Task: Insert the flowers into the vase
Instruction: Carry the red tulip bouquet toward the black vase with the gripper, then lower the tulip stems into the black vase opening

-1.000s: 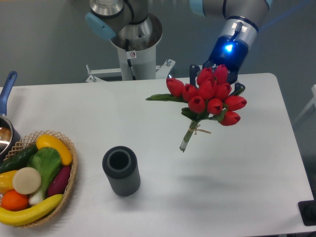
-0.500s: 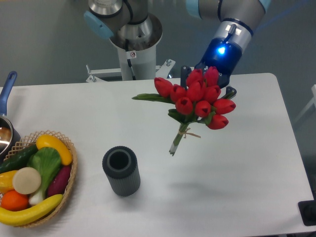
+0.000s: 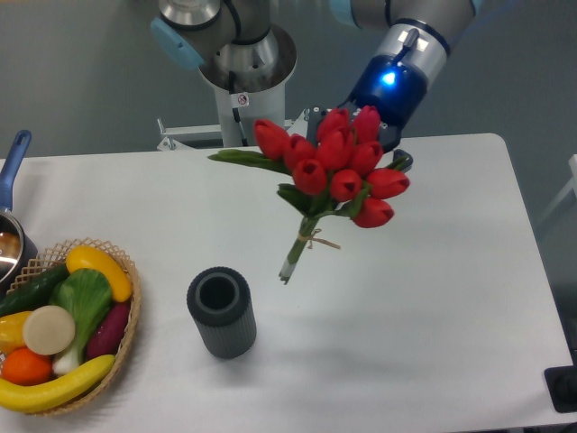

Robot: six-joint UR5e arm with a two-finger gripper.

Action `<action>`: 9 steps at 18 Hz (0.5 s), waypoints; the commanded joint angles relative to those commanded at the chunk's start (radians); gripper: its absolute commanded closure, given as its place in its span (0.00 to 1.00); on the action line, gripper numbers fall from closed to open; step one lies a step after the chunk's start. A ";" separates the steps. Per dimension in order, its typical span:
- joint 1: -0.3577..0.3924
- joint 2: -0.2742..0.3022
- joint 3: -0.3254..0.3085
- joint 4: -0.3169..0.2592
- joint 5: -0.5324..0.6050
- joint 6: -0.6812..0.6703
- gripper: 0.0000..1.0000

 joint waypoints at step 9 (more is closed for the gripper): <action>-0.074 -0.017 0.026 0.000 0.000 -0.003 0.62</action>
